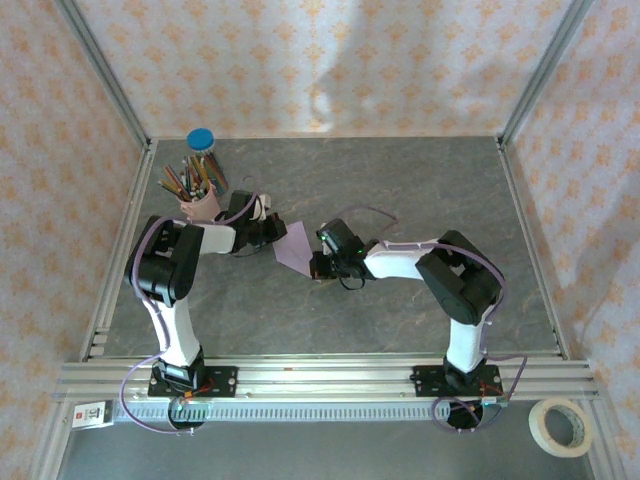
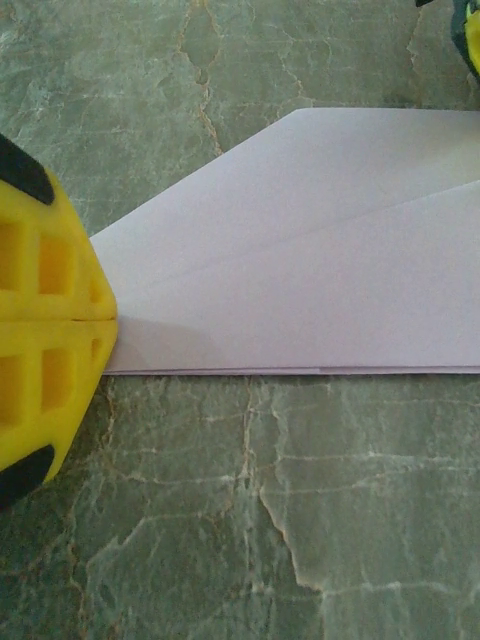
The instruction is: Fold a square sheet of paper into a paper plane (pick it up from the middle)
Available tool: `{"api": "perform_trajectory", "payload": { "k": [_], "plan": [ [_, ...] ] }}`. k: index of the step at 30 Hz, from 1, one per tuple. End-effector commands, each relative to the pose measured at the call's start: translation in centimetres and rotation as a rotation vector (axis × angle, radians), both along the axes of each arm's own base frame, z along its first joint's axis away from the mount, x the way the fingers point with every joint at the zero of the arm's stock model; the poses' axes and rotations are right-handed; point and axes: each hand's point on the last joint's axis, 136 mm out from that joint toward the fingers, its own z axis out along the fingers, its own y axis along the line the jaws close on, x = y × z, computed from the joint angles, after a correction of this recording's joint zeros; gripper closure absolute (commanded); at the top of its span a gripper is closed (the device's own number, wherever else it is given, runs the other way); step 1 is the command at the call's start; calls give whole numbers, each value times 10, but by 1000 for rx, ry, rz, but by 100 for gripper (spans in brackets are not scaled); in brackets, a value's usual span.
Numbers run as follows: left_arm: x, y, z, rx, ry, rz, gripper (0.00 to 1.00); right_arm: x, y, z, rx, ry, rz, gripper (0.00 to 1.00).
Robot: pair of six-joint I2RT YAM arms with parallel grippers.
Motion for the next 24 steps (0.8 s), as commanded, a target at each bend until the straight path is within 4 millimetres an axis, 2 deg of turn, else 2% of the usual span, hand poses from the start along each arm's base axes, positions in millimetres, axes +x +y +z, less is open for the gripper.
{"api": "perform_trajectory", "payload": {
  "k": [1, 6, 12, 14, 18, 21, 24],
  "plan": [
    [28, 46, -6, 147, -64, 122, 93, -49, -70, -64, -282, 218, -55, 100],
    [34, 49, 4, 135, -96, 132, 91, -50, -68, -66, -266, 222, -60, 100],
    [39, 36, 18, 52, -136, 100, 89, -41, -58, -59, -225, 200, -66, 100],
    [42, 32, 39, 24, -174, 100, 89, -31, -49, -49, -192, 171, -71, 100],
    [38, 29, 67, -36, -216, 113, 85, 1, -18, -7, -59, 65, -91, 95],
    [29, 34, 84, -61, -239, 167, 79, 24, 6, 41, 92, -45, -99, 82],
    [18, 37, 97, -83, -257, 199, 71, 39, 12, 89, 215, -183, -127, 68]
  ]
}}
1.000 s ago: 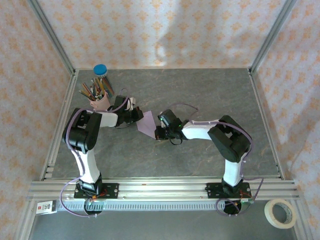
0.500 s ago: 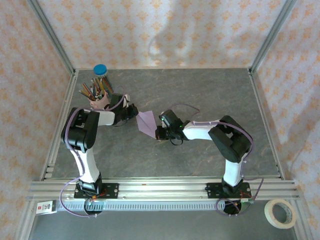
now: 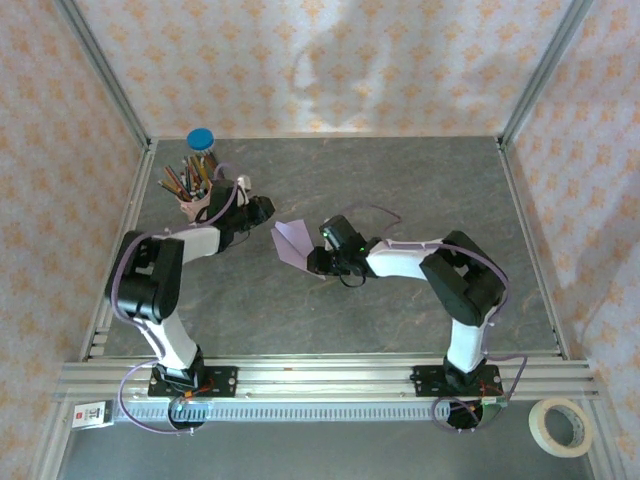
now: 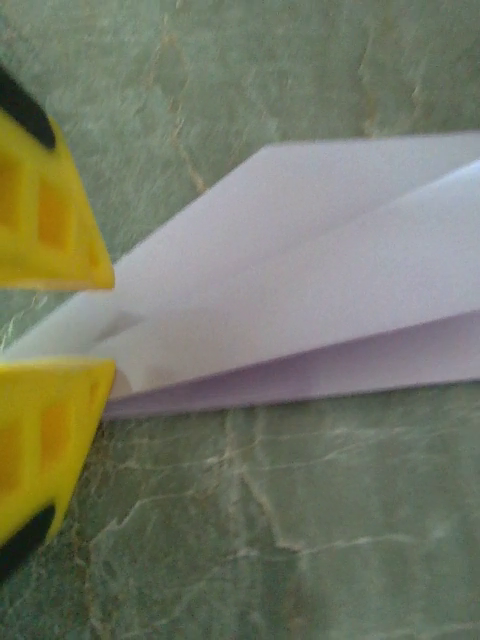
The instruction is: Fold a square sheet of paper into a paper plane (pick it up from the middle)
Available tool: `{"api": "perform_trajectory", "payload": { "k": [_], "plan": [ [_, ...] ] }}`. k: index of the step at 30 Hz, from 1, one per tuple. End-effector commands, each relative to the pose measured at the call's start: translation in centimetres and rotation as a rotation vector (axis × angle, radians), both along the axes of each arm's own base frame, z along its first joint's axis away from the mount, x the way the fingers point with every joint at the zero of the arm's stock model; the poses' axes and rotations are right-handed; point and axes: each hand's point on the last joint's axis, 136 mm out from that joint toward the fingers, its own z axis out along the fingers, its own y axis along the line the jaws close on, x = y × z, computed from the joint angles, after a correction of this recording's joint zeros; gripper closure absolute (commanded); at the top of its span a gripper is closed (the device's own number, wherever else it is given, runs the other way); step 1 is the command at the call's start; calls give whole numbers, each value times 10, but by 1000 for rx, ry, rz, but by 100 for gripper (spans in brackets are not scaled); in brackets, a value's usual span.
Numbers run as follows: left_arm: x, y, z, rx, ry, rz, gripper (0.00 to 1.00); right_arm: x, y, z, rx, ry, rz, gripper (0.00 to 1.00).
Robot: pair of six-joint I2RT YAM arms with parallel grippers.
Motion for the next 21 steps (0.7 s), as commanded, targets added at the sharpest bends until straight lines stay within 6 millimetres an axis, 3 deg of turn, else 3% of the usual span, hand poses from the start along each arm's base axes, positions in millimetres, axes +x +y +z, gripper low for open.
{"api": "perform_trajectory", "payload": {
  "k": [1, 3, 8, 16, 21],
  "plan": [
    [-8, 2, 22, -48, -49, 43, 68, 30, 5, 76, 163, -215, -82, 61],
    [-15, 3, 30, -60, -62, 47, 61, 38, -6, 86, 188, -269, -124, 53],
    [-33, 6, 43, -62, -87, 52, 44, 54, -30, 72, 201, -273, -149, 46],
    [-54, 6, 40, -87, -93, 43, 5, 56, -5, 37, 230, -185, 64, 49],
    [-59, 3, 37, -117, -93, 29, 1, 59, 6, 29, 242, -166, 114, 56]
  ]
}}
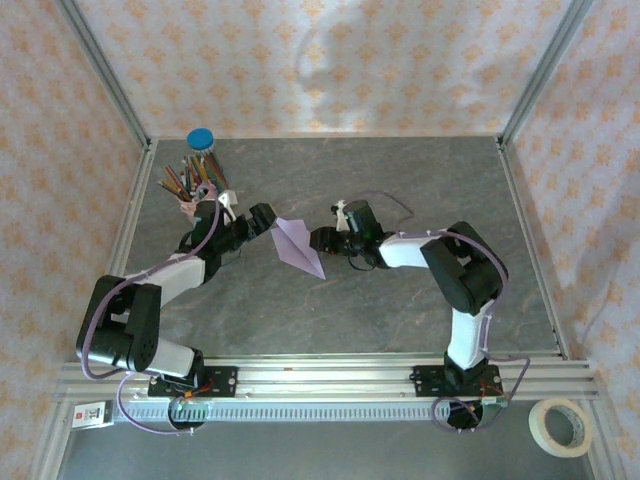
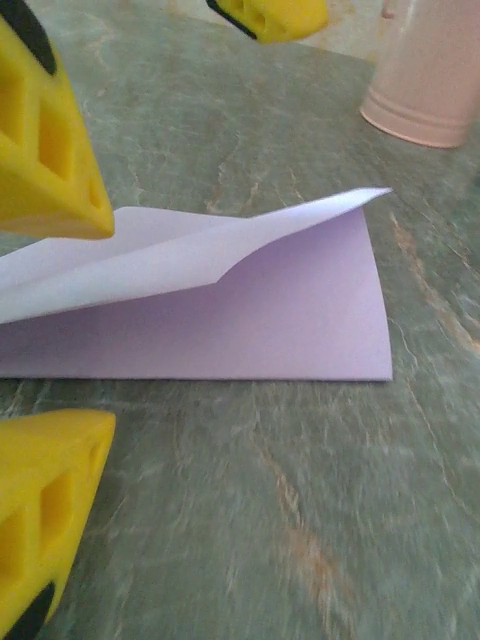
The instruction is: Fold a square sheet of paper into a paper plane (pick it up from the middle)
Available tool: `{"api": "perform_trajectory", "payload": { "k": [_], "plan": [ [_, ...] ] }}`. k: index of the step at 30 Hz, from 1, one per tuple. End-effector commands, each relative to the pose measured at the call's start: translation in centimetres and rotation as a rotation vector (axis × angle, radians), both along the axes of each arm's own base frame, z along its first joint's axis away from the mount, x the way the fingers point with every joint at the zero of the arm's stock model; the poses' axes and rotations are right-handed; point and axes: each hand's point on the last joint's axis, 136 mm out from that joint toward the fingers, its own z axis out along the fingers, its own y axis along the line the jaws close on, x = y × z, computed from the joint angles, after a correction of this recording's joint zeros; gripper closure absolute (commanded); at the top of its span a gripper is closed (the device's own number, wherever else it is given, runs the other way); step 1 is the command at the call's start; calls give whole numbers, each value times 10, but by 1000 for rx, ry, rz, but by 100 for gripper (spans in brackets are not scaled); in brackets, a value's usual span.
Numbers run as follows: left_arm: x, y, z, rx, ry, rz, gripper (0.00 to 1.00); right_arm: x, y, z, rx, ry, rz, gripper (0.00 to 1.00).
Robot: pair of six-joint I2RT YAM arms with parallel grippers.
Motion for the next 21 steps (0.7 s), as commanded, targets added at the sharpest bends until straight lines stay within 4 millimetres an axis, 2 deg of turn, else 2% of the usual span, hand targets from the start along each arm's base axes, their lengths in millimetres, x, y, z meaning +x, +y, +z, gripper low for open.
{"api": "perform_trajectory", "payload": {
  "k": [1, 7, 11, 15, 17, 21],
  "plan": [
    [0, -5, 14, -32, -60, -17, 1, 4, 16, 13, 40, -43, 78, 58],
    [-3, -7, 15, -53, -83, -27, 1, 9, 18, 10, 48, -48, 83, 73],
    [-3, -9, 18, -63, -102, -39, 1, 11, 19, 8, 51, -47, 96, 80],
    [-4, -12, 22, -77, -126, -53, 1, 12, 22, 13, 62, -63, 109, 91],
    [-5, -13, 26, -89, -138, -58, 1, 14, 22, 23, 78, -88, 104, 96],
    [-7, -20, 41, -132, -172, -92, 2, 17, 17, 66, 172, -184, 65, 99]
  ]
}}
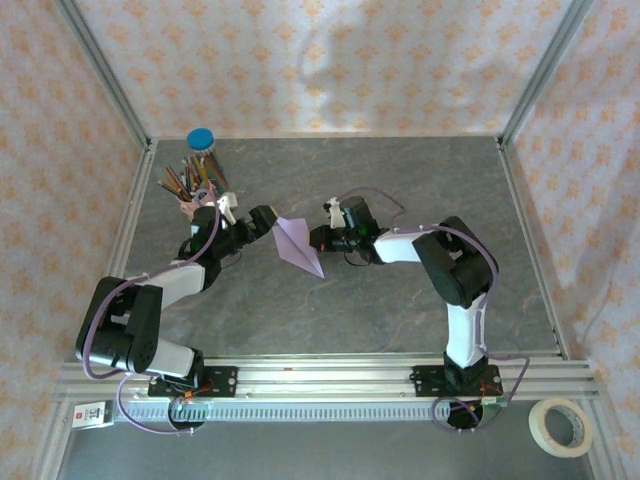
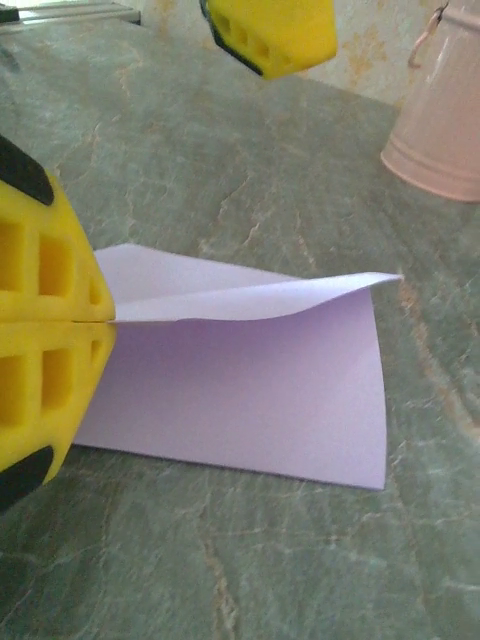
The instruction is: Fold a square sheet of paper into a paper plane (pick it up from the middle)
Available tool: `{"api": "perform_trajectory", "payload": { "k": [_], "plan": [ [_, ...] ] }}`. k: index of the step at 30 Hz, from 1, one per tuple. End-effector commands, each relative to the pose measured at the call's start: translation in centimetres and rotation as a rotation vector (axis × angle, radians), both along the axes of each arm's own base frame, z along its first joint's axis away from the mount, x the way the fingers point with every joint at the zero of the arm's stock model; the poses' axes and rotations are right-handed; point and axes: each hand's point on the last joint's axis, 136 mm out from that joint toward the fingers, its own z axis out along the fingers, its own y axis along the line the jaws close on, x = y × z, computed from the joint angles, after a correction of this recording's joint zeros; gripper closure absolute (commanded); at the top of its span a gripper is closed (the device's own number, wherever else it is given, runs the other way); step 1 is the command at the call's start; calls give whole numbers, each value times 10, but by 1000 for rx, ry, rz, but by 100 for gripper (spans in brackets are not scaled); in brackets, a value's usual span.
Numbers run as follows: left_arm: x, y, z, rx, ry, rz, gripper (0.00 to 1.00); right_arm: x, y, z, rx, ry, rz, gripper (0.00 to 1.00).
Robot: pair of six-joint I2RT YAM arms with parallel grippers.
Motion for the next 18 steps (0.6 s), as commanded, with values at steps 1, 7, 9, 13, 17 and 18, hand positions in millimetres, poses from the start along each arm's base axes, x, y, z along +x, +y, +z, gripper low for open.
{"api": "perform_trajectory", "payload": {
  "k": [1, 7, 9, 13, 17, 18],
  "plan": [
    [-2, -11, 34, -74, -99, -56, 2, 11, -2, 69, 145, -146, -35, 99],
    [-11, -31, 82, -250, -192, -155, 4, 8, -9, 133, 324, -198, -94, 100],
    [-14, -39, 94, -300, -211, -194, 6, 6, -10, 151, 384, -196, -103, 100],
    [-19, -59, 107, -339, -223, -284, 9, 0, -11, 179, 491, -188, -101, 100],
    [-21, -79, 114, -364, -222, -356, 15, -6, -9, 194, 560, -174, -75, 100],
    [-21, -81, 115, -369, -225, -368, 17, -7, -9, 196, 567, -168, -75, 99]
  ]
}}
